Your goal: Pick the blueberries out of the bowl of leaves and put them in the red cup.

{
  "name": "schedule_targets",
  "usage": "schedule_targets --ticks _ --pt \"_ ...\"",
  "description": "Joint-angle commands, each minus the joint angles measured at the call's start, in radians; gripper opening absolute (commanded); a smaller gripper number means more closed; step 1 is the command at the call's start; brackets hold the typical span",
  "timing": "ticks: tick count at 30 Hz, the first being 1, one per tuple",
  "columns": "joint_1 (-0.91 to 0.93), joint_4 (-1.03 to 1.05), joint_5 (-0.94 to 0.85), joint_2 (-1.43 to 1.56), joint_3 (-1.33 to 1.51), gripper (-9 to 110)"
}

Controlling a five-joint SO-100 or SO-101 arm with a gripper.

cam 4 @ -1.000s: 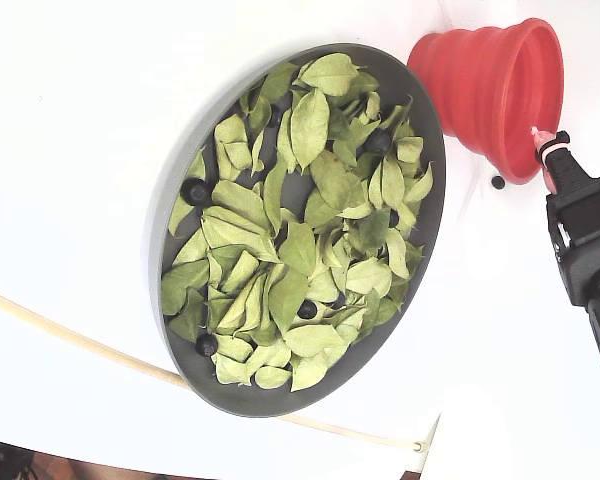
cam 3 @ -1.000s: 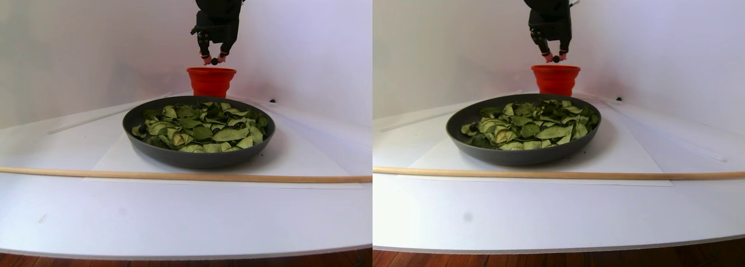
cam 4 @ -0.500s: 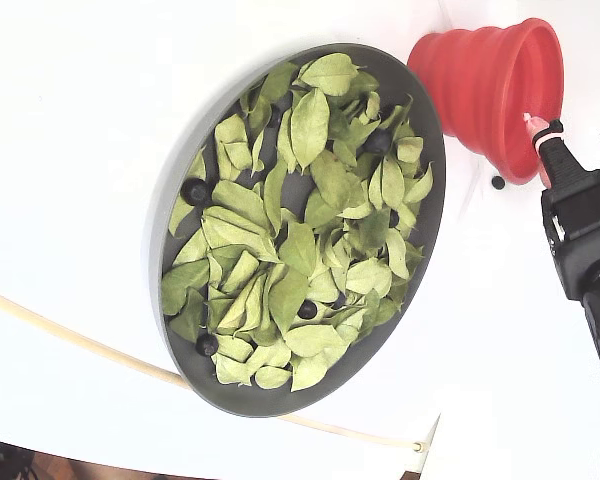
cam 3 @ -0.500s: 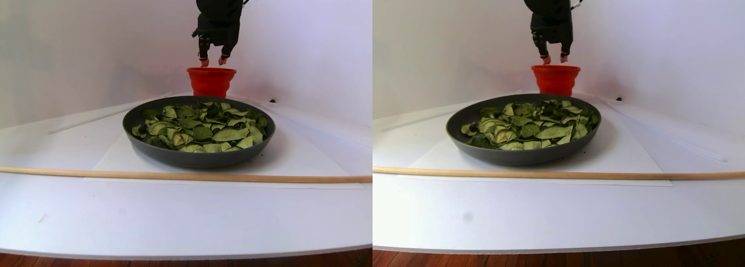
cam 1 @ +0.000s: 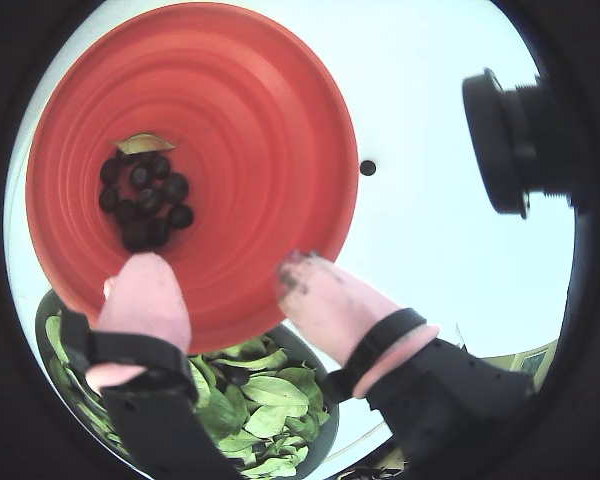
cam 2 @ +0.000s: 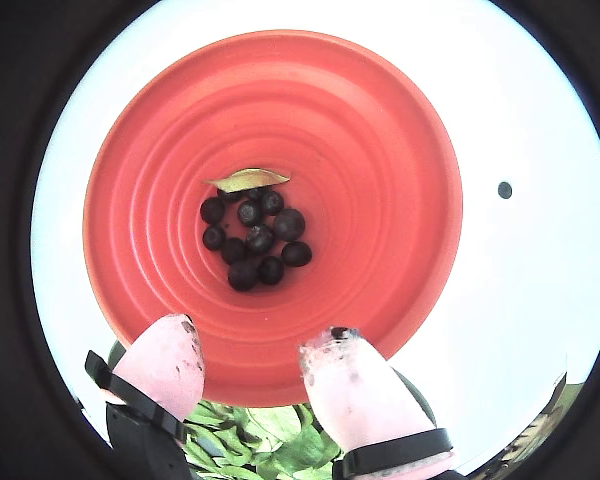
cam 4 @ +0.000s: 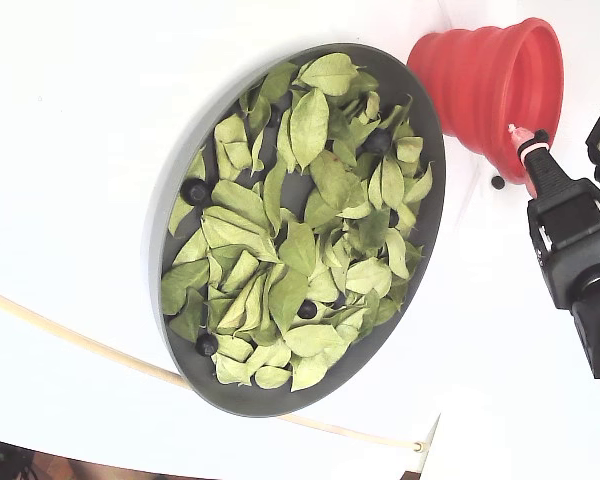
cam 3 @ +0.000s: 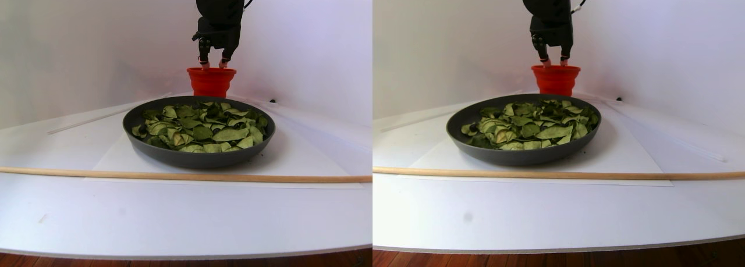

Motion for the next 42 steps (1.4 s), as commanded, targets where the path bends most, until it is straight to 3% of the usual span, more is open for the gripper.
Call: schedule_targets --ticks 1,42 --pt "0.021 -0.025 -0.011 0.17 -0.002 19" --pt "-0.048 0.173 -0.037 0.43 0.262 18"
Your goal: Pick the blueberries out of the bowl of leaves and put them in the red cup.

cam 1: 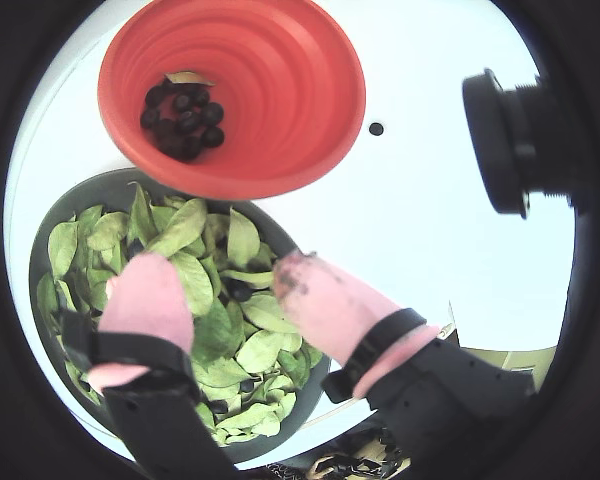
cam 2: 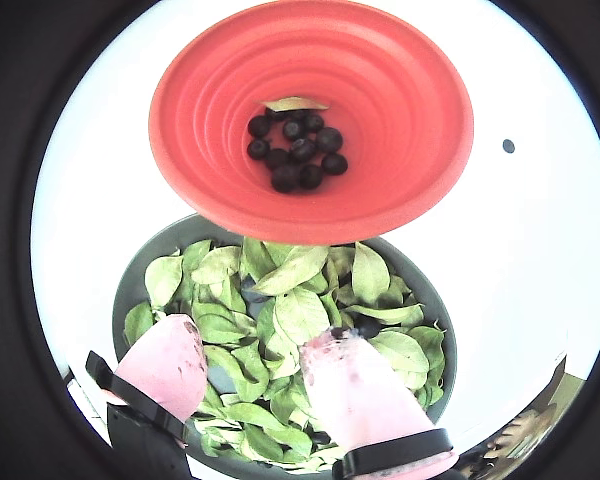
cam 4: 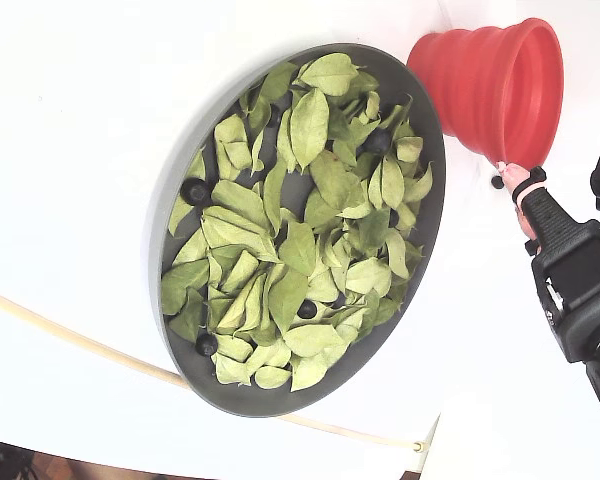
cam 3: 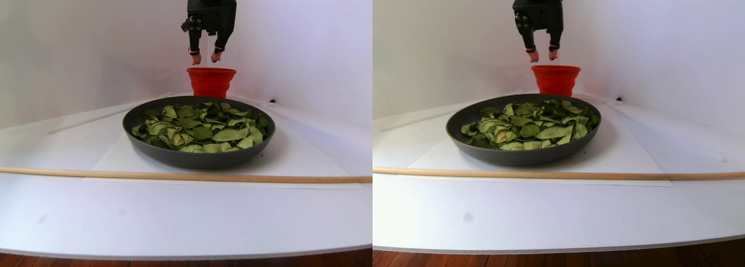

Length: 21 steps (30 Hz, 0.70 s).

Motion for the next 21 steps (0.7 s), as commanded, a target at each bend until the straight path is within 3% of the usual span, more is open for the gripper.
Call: schedule_targets --ticks 1,11,21 --pt "-0.008 0.009 -0.008 0.137 -0.008 18" --pt "-0.028 0.017 -0.021 0.144 0.08 18" --pt "-0.031 -0.107 -0.018 0.095 0.137 19"
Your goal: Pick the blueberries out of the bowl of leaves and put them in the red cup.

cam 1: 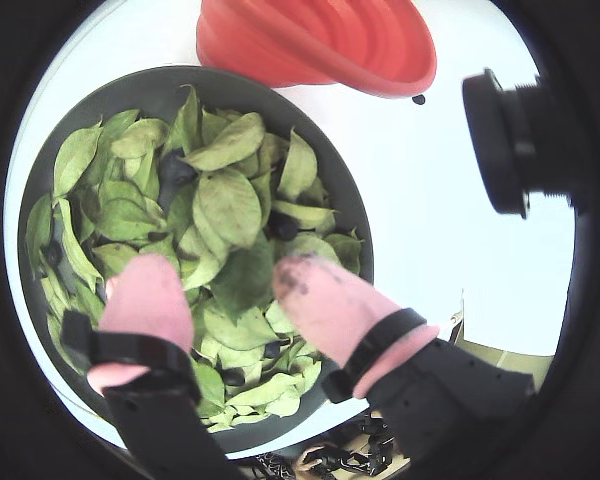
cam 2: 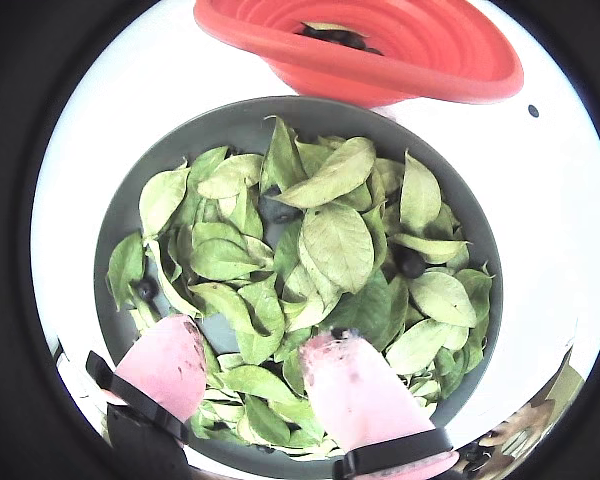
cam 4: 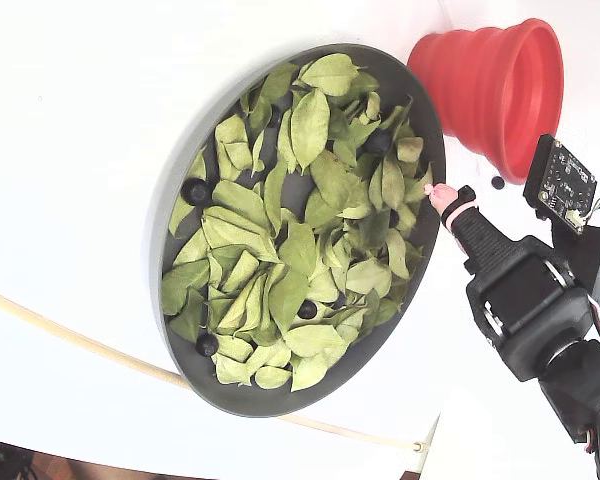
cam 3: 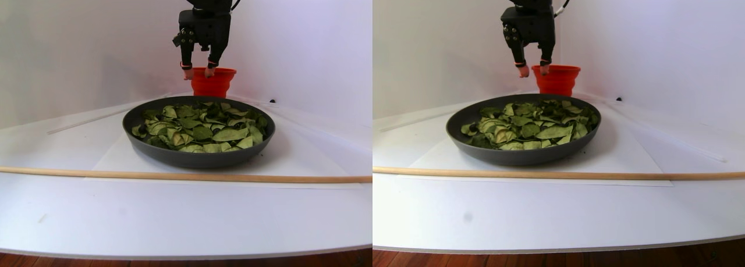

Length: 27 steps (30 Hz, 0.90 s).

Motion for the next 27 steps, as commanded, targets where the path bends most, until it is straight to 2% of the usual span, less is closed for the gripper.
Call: schedule_targets --ticks 1,27 --pt "0.002 -0.049 0.0 0.086 -0.011 19" --pt "-0.011 -0.322 0.028 -0.143 0.025 19"
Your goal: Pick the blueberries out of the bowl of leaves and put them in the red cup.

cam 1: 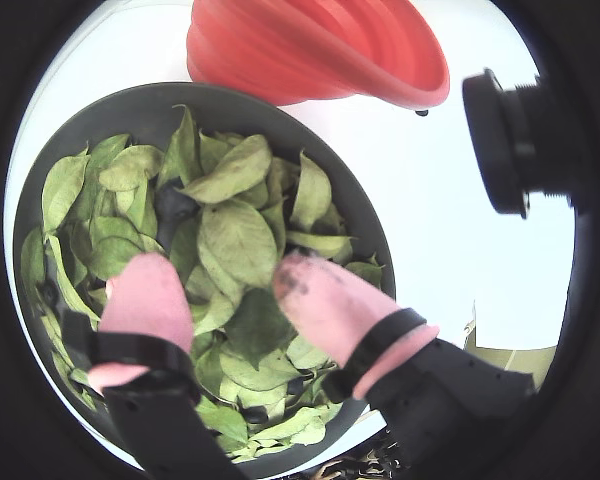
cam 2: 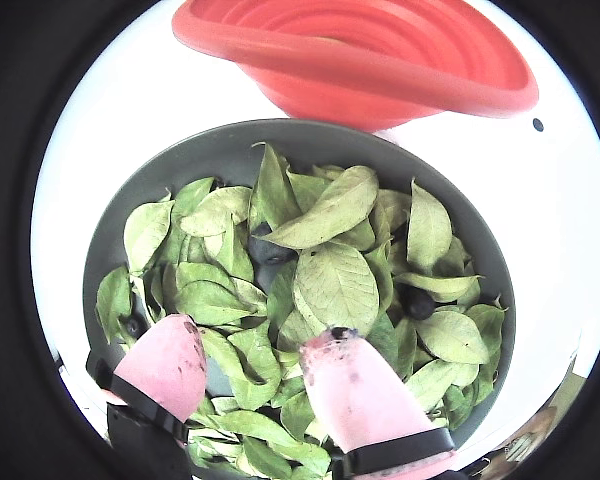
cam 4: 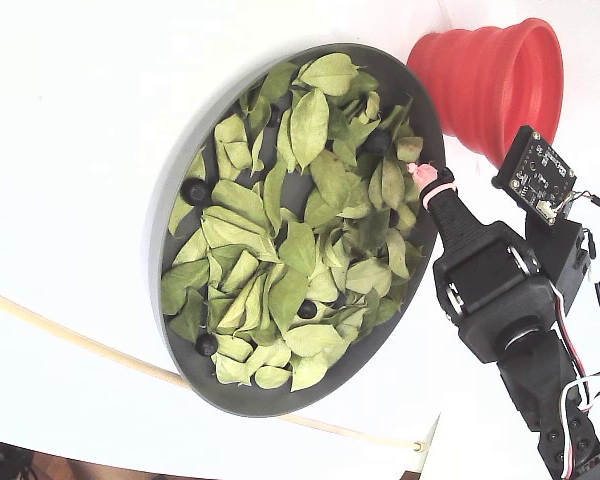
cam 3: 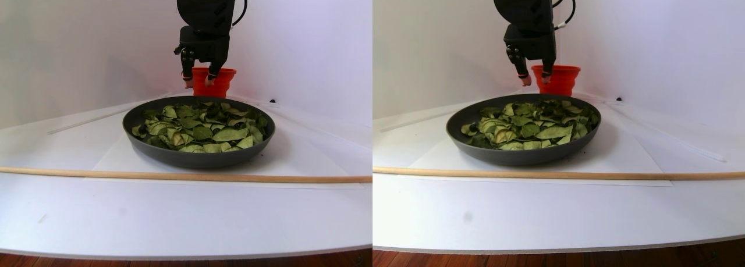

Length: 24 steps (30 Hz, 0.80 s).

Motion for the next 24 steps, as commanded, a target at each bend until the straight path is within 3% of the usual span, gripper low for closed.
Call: schedule_targets --ticks 1,24 --pt "-0.009 -0.041 0.008 0.002 -0.018 19" --pt "0.009 -0.16 0.032 -0.21 -0.173 19"
